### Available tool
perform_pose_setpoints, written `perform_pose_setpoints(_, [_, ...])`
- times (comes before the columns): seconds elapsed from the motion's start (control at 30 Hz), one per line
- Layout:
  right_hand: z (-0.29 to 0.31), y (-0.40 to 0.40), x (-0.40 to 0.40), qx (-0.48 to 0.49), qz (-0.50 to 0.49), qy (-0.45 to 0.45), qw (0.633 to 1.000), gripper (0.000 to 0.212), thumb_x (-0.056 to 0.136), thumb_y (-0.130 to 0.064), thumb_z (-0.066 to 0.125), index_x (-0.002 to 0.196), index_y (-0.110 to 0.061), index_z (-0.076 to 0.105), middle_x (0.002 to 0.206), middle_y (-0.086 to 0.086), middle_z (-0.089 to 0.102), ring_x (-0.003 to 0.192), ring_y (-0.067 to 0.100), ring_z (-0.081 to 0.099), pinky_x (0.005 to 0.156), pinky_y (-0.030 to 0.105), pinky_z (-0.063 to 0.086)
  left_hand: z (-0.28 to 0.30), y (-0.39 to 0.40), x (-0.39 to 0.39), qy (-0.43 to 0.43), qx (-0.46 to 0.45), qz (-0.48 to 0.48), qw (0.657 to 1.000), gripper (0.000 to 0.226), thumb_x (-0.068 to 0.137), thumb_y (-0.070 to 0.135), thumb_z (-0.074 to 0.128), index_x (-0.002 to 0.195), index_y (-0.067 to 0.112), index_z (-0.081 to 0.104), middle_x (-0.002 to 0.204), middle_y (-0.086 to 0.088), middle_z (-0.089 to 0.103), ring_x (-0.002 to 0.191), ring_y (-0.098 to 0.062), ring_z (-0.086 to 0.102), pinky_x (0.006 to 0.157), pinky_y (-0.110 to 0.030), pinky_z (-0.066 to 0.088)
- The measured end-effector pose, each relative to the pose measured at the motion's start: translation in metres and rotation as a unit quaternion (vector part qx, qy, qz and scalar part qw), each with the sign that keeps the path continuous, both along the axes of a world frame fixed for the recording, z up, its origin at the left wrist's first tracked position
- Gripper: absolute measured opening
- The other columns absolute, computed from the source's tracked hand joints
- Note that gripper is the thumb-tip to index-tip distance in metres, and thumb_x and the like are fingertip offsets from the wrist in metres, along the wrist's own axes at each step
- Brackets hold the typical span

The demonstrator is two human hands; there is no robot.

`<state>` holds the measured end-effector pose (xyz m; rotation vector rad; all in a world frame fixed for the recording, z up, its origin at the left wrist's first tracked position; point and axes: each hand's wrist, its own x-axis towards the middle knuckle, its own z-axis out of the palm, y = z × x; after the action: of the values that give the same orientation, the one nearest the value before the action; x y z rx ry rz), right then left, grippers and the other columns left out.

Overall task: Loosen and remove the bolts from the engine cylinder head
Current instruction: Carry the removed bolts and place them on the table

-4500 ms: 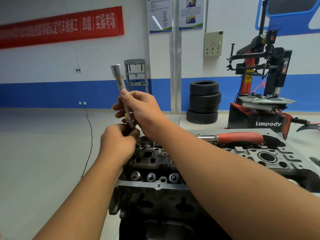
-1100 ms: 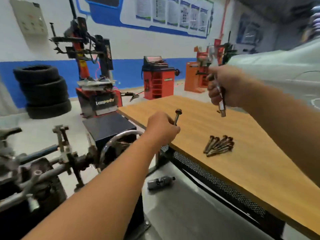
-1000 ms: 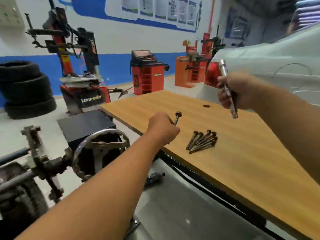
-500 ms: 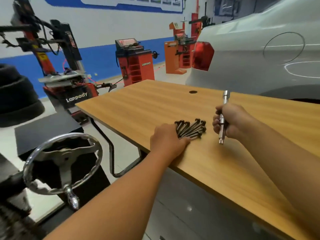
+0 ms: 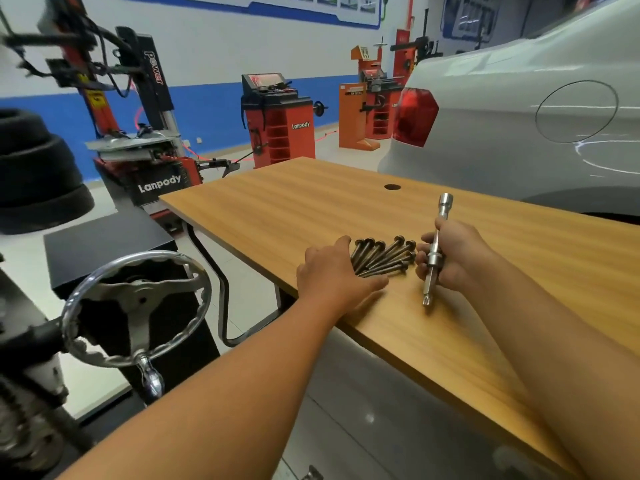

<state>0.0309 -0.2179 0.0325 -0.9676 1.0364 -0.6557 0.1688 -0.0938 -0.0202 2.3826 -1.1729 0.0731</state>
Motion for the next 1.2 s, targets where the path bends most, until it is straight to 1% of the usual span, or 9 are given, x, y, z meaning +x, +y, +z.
perform_pose_setpoints(0.13, [0.017, 0.03, 0.018, -0.014, 0.004, -0.085, 0.996, 0.05, 0.108, -0.052, 0.04, 0.11, -0.005, 0.058, 0.075, 0.008, 0.059, 0.055, 0.019, 0.057, 0.056, 0.031, 0.054, 0.012, 0.02, -0.004, 0.039, -0.178, -0.025, 0.983, 0.045, 0.099, 0.07, 0.044, 0.1, 0.029, 0.064, 0.099, 0.009, 0.064, 0.096, -0.013, 0.06, 0.068, -0.028, 0.043])
perform_pose_setpoints(0.27, [0.037, 0.094, 0.064, -0.011, 0.016, -0.191, 0.981, 0.05, 0.108, -0.052, 0.044, 0.105, -0.004, 0.061, 0.076, 0.01, 0.067, 0.06, 0.02, 0.067, 0.059, 0.035, 0.062, 0.032, 0.055, 0.001, 0.279, -0.18, -0.077, 0.94, 0.041, 0.101, 0.066, 0.043, 0.086, 0.032, 0.06, 0.072, 0.006, 0.07, 0.063, -0.01, 0.069, 0.052, -0.033, 0.057])
perform_pose_setpoints(0.4, [0.057, 0.178, 0.127, -0.034, 0.087, -0.238, 0.967, 0.039, 0.108, -0.039, 0.052, 0.099, -0.004, 0.065, 0.076, 0.007, 0.064, 0.064, 0.017, 0.065, 0.067, 0.034, 0.061, 0.061, 0.122, 0.034, 0.311, -0.225, -0.007, 0.923, 0.056, 0.102, 0.065, 0.04, 0.07, 0.024, 0.059, 0.055, 0.007, 0.063, 0.053, -0.008, 0.06, 0.055, -0.03, 0.044])
perform_pose_setpoints(0.63, [0.118, 0.351, 0.232, -0.091, 0.208, -0.282, 0.932, 0.04, 0.11, -0.046, 0.044, 0.092, -0.012, 0.056, 0.055, 0.001, 0.061, 0.042, 0.014, 0.054, 0.047, 0.025, 0.051, 0.117, 0.297, 0.102, 0.231, -0.339, 0.15, 0.899, 0.059, 0.102, 0.062, 0.042, 0.11, 0.012, 0.072, 0.109, -0.015, 0.076, 0.109, -0.038, 0.068, 0.092, -0.049, 0.055])
perform_pose_setpoints(0.77, [0.141, 0.461, 0.286, -0.112, 0.31, -0.26, 0.907, 0.041, 0.109, -0.046, 0.045, 0.084, -0.015, 0.055, 0.048, -0.004, 0.049, 0.037, 0.012, 0.045, 0.042, 0.025, 0.046, 0.142, 0.4, 0.123, 0.204, -0.404, 0.247, 0.857, 0.054, 0.107, 0.057, 0.039, 0.111, 0.015, 0.073, 0.109, -0.015, 0.076, 0.109, -0.039, 0.068, 0.092, -0.048, 0.053])
perform_pose_setpoints(0.87, [0.15, 0.539, 0.322, -0.136, 0.373, -0.233, 0.888, 0.034, 0.107, -0.04, 0.05, 0.085, -0.015, 0.058, 0.061, 0.0, 0.055, 0.052, 0.015, 0.052, 0.058, 0.034, 0.049, 0.15, 0.472, 0.137, 0.22, -0.424, 0.319, 0.819, 0.06, 0.108, 0.057, 0.034, 0.112, 0.011, 0.072, 0.118, -0.023, 0.073, 0.11, -0.048, 0.066, 0.08, -0.047, 0.053])
perform_pose_setpoints(0.93, [0.15, 0.58, 0.341, -0.171, 0.389, -0.199, 0.883, 0.031, 0.105, -0.038, 0.052, 0.096, -0.01, 0.061, 0.083, 0.01, 0.06, 0.077, 0.025, 0.057, 0.075, 0.042, 0.047, 0.154, 0.509, 0.145, 0.269, -0.43, 0.343, 0.791, 0.063, 0.108, 0.057, 0.032, 0.118, 0.006, 0.069, 0.114, -0.026, 0.073, 0.093, -0.044, 0.069, 0.065, -0.036, 0.044])
perform_pose_setpoints(1.03, [0.156, 0.621, 0.363, -0.2, 0.42, -0.154, 0.872, 0.033, 0.104, -0.036, 0.055, 0.107, -0.005, 0.063, 0.093, 0.013, 0.062, 0.082, 0.027, 0.058, 0.077, 0.043, 0.049, 0.165, 0.543, 0.148, 0.332, -0.452, 0.367, 0.742, 0.055, 0.107, 0.058, 0.033, 0.103, 0.016, 0.067, 0.062, -0.004, 0.057, 0.049, -0.017, 0.044, 0.045, -0.022, 0.029])
perform_pose_setpoints(1.2, [0.198, 0.615, 0.405, -0.32, 0.388, -0.108, 0.858, 0.028, 0.106, -0.03, 0.052, 0.121, -0.008, 0.059, 0.105, 0.012, 0.06, 0.087, 0.026, 0.059, 0.066, 0.036, 0.052, 0.145, 0.594, 0.144, 0.417, -0.474, 0.356, 0.689, 0.053, 0.105, 0.066, 0.037, 0.092, 0.017, 0.052, 0.058, 0.003, 0.037, 0.03, -0.009, 0.025, 0.038, -0.013, 0.02])
